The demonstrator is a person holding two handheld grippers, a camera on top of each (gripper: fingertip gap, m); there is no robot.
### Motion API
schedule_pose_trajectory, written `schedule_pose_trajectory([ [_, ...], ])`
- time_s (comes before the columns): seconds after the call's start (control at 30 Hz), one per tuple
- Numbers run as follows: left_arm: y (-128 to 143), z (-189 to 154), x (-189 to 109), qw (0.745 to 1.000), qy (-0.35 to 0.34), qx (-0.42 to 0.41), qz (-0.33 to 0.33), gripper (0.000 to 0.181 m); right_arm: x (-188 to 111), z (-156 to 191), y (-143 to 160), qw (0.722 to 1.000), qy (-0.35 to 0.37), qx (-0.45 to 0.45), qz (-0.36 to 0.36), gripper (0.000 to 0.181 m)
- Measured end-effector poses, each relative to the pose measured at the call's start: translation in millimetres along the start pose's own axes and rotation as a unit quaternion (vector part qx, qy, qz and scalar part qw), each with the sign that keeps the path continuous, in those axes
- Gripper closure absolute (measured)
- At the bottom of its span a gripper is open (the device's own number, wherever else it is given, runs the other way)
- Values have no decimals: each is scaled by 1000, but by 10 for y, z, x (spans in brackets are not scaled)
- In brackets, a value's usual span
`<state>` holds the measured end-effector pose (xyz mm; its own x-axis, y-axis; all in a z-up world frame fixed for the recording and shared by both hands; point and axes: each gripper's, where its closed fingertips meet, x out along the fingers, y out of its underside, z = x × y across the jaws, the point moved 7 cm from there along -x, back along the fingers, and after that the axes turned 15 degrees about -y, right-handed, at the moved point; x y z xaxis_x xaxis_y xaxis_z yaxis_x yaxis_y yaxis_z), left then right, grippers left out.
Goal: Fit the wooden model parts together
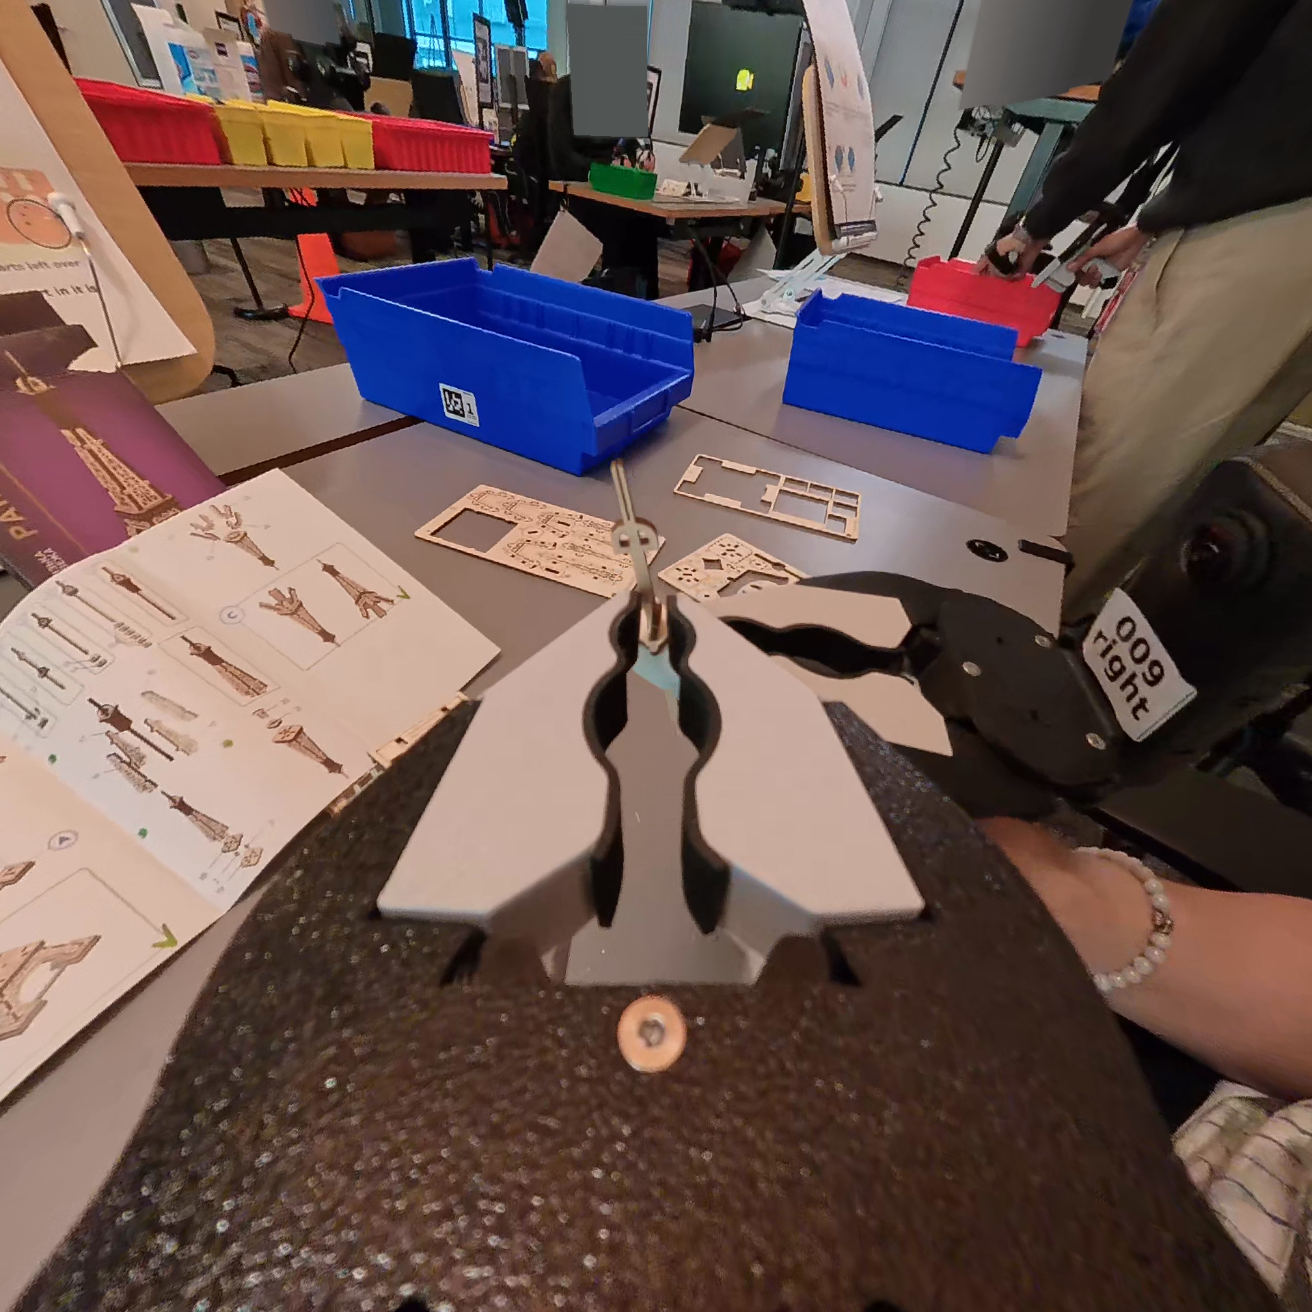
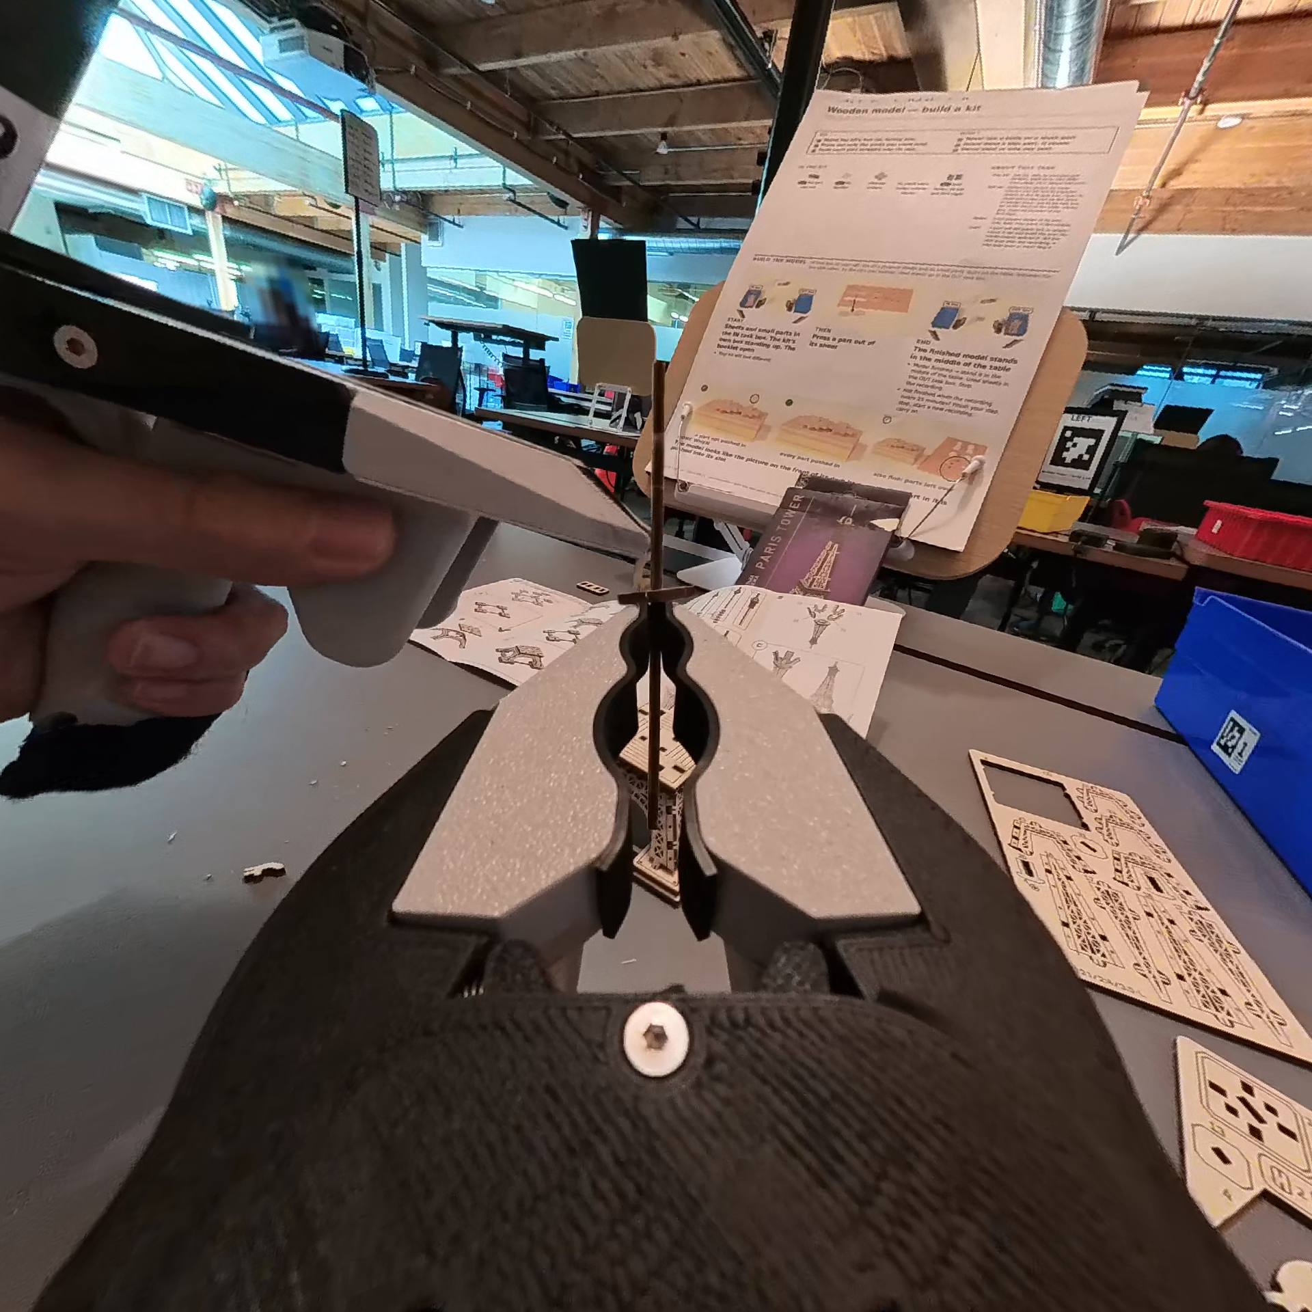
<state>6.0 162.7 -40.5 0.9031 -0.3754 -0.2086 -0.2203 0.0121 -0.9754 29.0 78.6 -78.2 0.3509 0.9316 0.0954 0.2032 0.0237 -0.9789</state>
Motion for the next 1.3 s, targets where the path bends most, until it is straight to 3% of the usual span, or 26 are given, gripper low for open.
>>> schedule_pose_trajectory([
  [0.57, 31, -6, 20, 999, -4, 26, 36, 181, 8, 0, 14, 1000, 1, -1, 10, 181],
  [0.77, 86, 32, 56, 998, 14, -9, 55, 181, 11, 1, 47, 999, 5, 5, 31, 181],
  [1.23, 81, 30, 58, 996, -11, 43, 81, 181, 34, 7, 74, 998, 6, -7, 55, 181],
  [1.3, 55, 32, 35, 998, 1, 30, 63, 181, 30, 14, 41, 999, 9, -20, 42, 181],
])
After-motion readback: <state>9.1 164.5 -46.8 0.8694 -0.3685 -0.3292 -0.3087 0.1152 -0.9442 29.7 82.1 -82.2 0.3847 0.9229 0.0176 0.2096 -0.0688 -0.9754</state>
